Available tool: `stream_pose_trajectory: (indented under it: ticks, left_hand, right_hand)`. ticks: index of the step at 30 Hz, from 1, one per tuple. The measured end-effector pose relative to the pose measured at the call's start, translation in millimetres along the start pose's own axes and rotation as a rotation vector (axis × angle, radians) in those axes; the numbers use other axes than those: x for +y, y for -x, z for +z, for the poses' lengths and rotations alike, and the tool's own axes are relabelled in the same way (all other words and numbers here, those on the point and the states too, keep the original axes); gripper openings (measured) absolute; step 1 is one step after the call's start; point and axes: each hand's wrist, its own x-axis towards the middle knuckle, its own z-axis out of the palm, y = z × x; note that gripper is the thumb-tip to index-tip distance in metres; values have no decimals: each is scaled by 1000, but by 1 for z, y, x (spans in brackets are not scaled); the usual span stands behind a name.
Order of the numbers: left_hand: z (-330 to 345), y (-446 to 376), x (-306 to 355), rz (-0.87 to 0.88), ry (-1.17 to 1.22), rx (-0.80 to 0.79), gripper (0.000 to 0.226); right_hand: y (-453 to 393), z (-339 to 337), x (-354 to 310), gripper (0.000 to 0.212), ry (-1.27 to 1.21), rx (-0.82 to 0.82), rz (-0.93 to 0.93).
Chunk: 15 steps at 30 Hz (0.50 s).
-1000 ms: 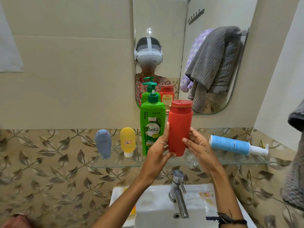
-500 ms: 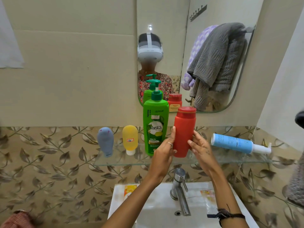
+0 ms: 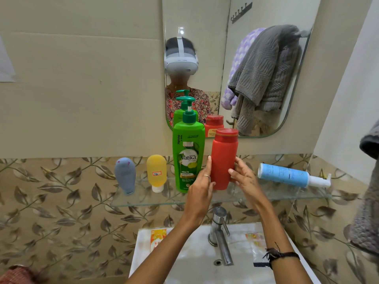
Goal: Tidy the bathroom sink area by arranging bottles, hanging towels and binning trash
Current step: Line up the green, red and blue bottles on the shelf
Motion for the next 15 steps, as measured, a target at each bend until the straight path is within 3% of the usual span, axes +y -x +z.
stream_pose_trajectory:
  ticks: [7, 11, 13, 15]
  left_hand:
    - [-4, 11, 10, 67, 72, 211, 67]
    - [5, 2, 34, 254, 84, 145, 27]
    - [17, -7, 48, 320, 73, 59, 19]
    - [32, -19, 61, 295, 79, -44, 19]
  right_hand:
    - [13, -15, 5, 54, 49, 78, -34]
    - [26, -24, 7, 24, -53, 330, -48]
    - [29, -28, 7, 16, -172, 521, -28]
    - [29, -33, 7, 22, -300, 715, 22]
